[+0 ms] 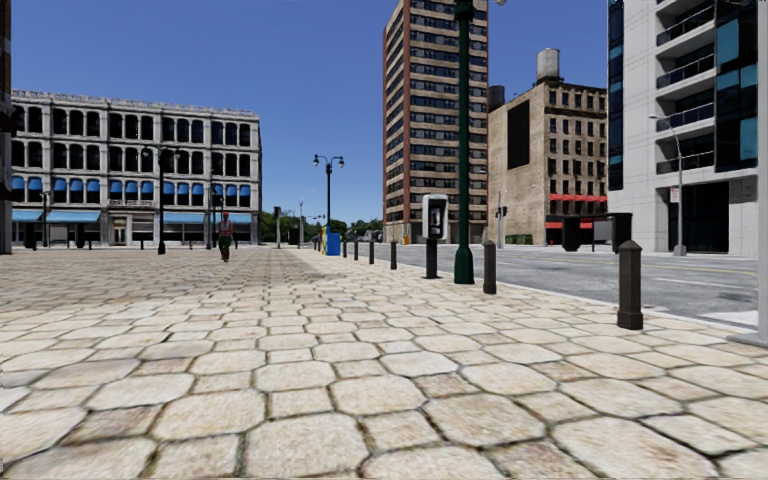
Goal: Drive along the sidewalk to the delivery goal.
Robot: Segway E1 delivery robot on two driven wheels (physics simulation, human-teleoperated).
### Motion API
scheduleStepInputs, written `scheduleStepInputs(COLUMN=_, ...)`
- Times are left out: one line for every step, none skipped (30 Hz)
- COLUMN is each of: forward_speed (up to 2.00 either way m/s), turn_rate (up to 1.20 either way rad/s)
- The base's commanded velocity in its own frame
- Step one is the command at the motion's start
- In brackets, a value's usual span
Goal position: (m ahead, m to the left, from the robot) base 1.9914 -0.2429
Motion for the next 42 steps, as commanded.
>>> scheduleStepInputs(forward_speed=1.22, turn_rate=0.00)
scheduleStepInputs(forward_speed=1.22, turn_rate=0.00)
scheduleStepInputs(forward_speed=1.16, turn_rate=0.00)
scheduleStepInputs(forward_speed=1.13, turn_rate=0.00)
scheduleStepInputs(forward_speed=1.12, turn_rate=0.12)
scheduleStepInputs(forward_speed=1.11, turn_rate=0.34)
scheduleStepInputs(forward_speed=1.11, turn_rate=0.48)
scheduleStepInputs(forward_speed=1.11, turn_rate=0.54)
scheduleStepInputs(forward_speed=1.11, turn_rate=0.54)
scheduleStepInputs(forward_speed=1.10, turn_rate=0.55)
scheduleStepInputs(forward_speed=1.10, turn_rate=0.55)
scheduleStepInputs(forward_speed=1.10, turn_rate=0.56)
scheduleStepInputs(forward_speed=1.10, turn_rate=0.56)
scheduleStepInputs(forward_speed=1.10, turn_rate=0.56)
scheduleStepInputs(forward_speed=1.10, turn_rate=0.56)
scheduleStepInputs(forward_speed=1.10, turn_rate=0.56)
scheduleStepInputs(forward_speed=1.10, turn_rate=0.55)
scheduleStepInputs(forward_speed=1.10, turn_rate=0.49)
scheduleStepInputs(forward_speed=1.10, turn_rate=0.45)
scheduleStepInputs(forward_speed=1.10, turn_rate=0.44)
scheduleStepInputs(forward_speed=1.10, turn_rate=0.44)
scheduleStepInputs(forward_speed=1.10, turn_rate=0.42)
scheduleStepInputs(forward_speed=1.10, turn_rate=0.00)
scheduleStepInputs(forward_speed=1.10, turn_rate=0.00)
scheduleStepInputs(forward_speed=1.10, turn_rate=0.00)
scheduleStepInputs(forward_speed=1.10, turn_rate=0.00)
scheduleStepInputs(forward_speed=1.10, turn_rate=0.00)
scheduleStepInputs(forward_speed=1.10, turn_rate=0.00)
scheduleStepInputs(forward_speed=1.10, turn_rate=0.00)
scheduleStepInputs(forward_speed=1.08, turn_rate=0.00)
scheduleStepInputs(forward_speed=1.07, turn_rate=0.00)
scheduleStepInputs(forward_speed=1.04, turn_rate=0.00)
scheduleStepInputs(forward_speed=1.00, turn_rate=0.00)
scheduleStepInputs(forward_speed=0.95, turn_rate=0.00)
scheduleStepInputs(forward_speed=0.95, turn_rate=0.00)
scheduleStepInputs(forward_speed=0.91, turn_rate=0.00)
scheduleStepInputs(forward_speed=0.84, turn_rate=0.00)
scheduleStepInputs(forward_speed=0.80, turn_rate=0.00)
scheduleStepInputs(forward_speed=0.77, turn_rate=0.00)
scheduleStepInputs(forward_speed=0.75, turn_rate=0.00)
scheduleStepInputs(forward_speed=0.75, turn_rate=0.00)
scheduleStepInputs(forward_speed=0.73, turn_rate=0.00)
